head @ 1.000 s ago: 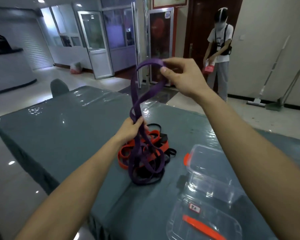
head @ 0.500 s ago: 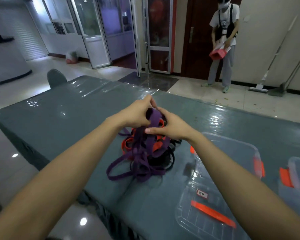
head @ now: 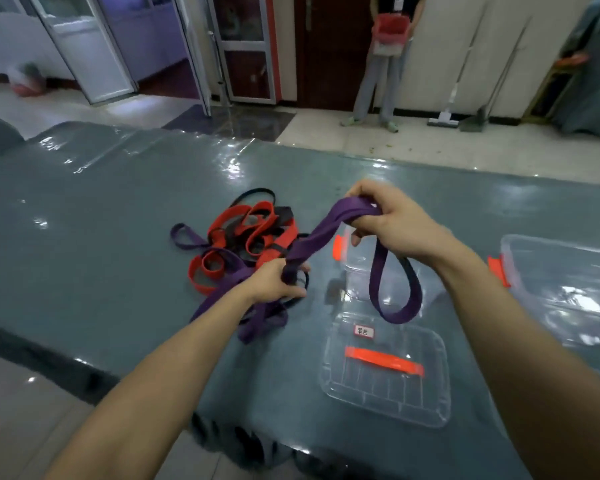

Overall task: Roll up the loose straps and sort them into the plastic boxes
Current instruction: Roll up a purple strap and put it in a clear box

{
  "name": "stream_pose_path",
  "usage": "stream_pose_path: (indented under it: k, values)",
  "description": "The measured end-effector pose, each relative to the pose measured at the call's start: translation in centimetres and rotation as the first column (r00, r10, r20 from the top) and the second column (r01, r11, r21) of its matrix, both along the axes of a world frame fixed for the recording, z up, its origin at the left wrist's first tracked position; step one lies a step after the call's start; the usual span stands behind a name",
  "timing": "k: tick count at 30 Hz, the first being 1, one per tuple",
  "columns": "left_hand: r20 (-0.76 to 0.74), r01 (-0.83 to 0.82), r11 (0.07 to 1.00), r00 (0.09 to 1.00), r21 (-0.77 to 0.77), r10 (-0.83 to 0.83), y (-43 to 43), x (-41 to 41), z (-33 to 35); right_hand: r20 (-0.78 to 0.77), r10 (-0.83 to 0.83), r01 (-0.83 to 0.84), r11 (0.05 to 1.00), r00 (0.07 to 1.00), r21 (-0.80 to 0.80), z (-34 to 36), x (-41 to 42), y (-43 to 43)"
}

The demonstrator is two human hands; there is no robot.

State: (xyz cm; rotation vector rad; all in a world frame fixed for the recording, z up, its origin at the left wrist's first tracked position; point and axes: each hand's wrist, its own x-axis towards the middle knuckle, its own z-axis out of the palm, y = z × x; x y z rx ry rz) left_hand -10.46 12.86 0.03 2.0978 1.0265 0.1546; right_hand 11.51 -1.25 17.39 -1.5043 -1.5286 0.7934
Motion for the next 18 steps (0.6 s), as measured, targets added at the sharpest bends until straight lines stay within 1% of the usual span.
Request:
stream_pose_path:
  k: [2, 3, 4, 5, 6, 7, 8, 9, 12, 14, 16, 18]
  values:
    - [-0.05, 0.032, 0.994, 0.998, 0.104, -0.027, 0.0, 1.1, 0.0, 0.081, -0.08, 0.084, 0.995, 0.994, -0.046, -1.4, 1.5, -0.7]
    - [-0.078, 0.039, 0.987, 0.997, 0.154, -0.027, 0.5, 1.2, 0.6, 0.173, -0.109, 0.127, 0.987, 0.979, -0.095, -2.5, 2.4, -1.1]
    - [-0.102, 0.04, 0.979, 0.995, 0.2, -0.02, 1.2, 1.1, 1.9, 0.298, -0.105, 0.161, 0.972, 0.949, -0.169, -3.7, 3.4, -1.5]
    - [-0.106, 0.018, 0.965, 0.994, 0.263, 0.011, 2.1, 0.7, 3.5, 0.416, -0.064, 0.187, 0.947, 0.907, -0.261, -4.9, 4.0, -1.8]
    - [-0.087, -0.018, 0.941, 0.995, 0.339, 0.051, 3.2, 0.3, 5.6, 0.482, -0.009, 0.202, 0.915, 0.876, -0.349, -5.9, 4.3, -2.0]
    - [-0.044, -0.061, 0.911, 0.995, 0.408, 0.086, 4.2, 0.0, 8.0, 0.489, 0.025, 0.201, 0.892, 0.872, -0.404, -6.6, 4.2, -2.0]
    - [0.001, -0.089, 0.881, 0.995, 0.464, 0.1, 5.0, -0.1, 10.6, 0.468, 0.026, 0.19, 0.893, 0.883, -0.408, -6.9, 3.6, -1.8]
    - [0.023, -0.088, 0.855, 0.996, 0.512, 0.088, 5.5, 0.1, 13.3, 0.431, 0.009, 0.169, 0.913, 0.902, -0.372, -6.7, 2.8, -1.2]
    - [0.101, -0.066, 0.761, 0.995, 0.645, 0.0, 5.5, 1.2, 20.7, 0.258, -0.073, 0.116, 0.981, 0.963, -0.155, -4.2, 0.2, 1.6]
    - [0.163, -0.093, 0.698, 0.986, 0.71, -0.035, 5.0, 1.9, 23.9, 0.145, -0.127, 0.13, 0.991, 0.981, -0.01, -1.7, -1.4, 3.7]
    - [0.135, -0.079, 0.668, 0.99, 0.74, -0.033, 4.6, 2.0, 25.2, 0.075, -0.12, 0.116, 0.991, 0.99, 0.059, 0.6, -2.8, 5.5]
    - [0.075, -0.03, 0.68, 0.996, 0.732, -0.037, 4.2, 1.5, 25.2, 0.038, -0.054, 0.052, 0.997, 0.998, 0.054, 1.9, -3.7, 6.9]
